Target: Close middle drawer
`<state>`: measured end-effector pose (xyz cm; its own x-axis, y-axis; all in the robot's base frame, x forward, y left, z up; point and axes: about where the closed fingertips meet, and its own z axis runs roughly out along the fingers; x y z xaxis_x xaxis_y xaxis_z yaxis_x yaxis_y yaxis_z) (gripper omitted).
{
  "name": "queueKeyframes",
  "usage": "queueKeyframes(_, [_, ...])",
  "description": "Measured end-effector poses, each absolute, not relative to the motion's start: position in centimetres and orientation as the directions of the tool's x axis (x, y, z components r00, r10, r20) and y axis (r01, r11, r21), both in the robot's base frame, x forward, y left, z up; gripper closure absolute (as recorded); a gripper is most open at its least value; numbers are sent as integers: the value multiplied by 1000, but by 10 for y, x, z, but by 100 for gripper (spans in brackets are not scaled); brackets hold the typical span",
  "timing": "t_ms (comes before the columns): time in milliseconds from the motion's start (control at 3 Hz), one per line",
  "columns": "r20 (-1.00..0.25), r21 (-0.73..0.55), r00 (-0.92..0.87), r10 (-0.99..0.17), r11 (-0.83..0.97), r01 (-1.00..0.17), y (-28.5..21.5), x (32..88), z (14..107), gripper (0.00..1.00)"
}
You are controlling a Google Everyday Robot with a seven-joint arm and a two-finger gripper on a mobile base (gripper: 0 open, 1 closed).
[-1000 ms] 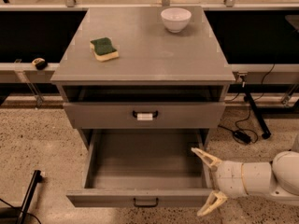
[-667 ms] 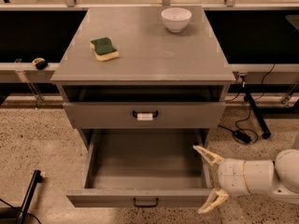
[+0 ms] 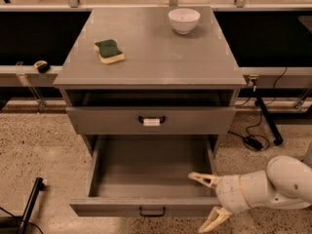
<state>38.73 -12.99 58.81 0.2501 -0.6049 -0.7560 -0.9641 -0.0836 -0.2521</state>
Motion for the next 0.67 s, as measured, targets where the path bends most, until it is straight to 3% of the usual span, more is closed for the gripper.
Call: queueKeyframes(667, [-645, -196, 127, -754, 3, -981, -128, 360, 505, 63])
